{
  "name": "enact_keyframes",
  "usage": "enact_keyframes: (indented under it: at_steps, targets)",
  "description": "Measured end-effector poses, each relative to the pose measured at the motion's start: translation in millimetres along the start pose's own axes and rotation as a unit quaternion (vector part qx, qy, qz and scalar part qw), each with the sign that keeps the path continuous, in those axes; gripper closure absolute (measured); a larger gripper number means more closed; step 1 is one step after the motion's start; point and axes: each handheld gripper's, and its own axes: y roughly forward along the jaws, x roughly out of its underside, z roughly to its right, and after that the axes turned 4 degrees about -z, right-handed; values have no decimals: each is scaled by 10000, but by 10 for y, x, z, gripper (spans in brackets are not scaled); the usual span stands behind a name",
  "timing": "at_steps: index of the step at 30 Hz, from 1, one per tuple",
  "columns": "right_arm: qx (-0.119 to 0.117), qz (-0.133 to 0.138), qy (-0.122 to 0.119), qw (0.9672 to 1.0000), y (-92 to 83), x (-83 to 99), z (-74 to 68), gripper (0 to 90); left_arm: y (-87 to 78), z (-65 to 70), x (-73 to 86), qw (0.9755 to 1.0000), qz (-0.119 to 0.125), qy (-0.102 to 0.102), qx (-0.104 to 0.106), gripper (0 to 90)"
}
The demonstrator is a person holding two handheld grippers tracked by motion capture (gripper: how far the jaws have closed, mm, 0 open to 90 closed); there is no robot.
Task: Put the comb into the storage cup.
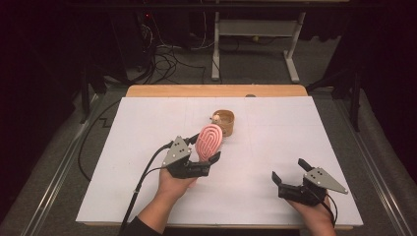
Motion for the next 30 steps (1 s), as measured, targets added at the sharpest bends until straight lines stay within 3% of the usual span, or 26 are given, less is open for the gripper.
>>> enact_keyframes:
  at_steps: [13, 21, 30]
  targets:
    - [-187, 67, -8, 9998, 183, -236, -153, 0, -185, -37, -33, 9994, 158, 158, -280, 183]
    - [-268, 156, -117, 9995, 409, -441, -329, 0, -217, -56, -20, 9993, 124, 137, -340, 182]
    - [-357, 166, -175, 9991, 566, -571, -470, 1, -223, -77, -17, 9996, 71, 49, -265, 182]
